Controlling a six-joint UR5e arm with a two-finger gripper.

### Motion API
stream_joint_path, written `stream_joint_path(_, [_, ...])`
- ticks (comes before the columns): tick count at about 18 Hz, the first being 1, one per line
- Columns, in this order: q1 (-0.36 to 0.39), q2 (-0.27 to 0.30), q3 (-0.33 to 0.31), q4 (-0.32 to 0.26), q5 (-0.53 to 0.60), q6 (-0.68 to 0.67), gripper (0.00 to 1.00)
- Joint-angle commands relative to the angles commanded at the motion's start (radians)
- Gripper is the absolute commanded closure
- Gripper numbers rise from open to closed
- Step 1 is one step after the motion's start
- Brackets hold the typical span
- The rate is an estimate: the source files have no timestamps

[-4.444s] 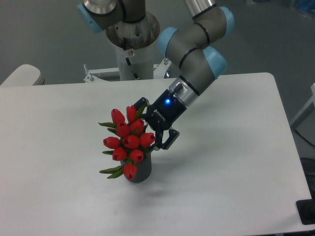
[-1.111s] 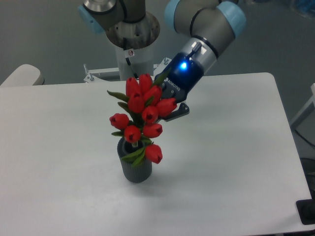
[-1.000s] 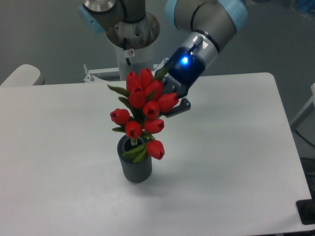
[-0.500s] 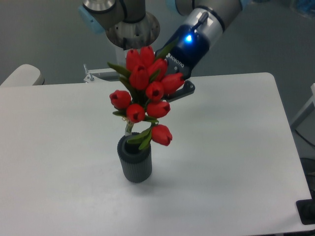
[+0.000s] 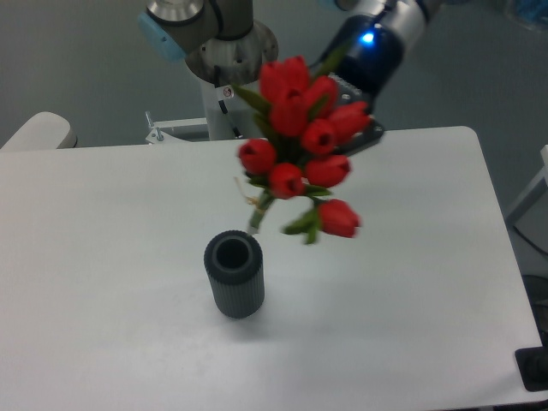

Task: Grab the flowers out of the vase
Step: 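Carry the held tulips away from the vase, lowering them beside the table edge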

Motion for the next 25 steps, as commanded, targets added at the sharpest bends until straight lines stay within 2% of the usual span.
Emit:
stream_joint_path(8, [0.066,-0.196,0.133,0.005,0.008,0.041,0.71])
stream_joint_path(11, [0.077,-0.25,0.15,0.005,0.009,0.1,0.71])
stream_joint_path(17, [0.091,-0.292,0.164,0.008,0.011,0.135,0.71])
stream_joint_path(25, [0.095,-0.293,0.146,0.008,0.009,0.178,0.71])
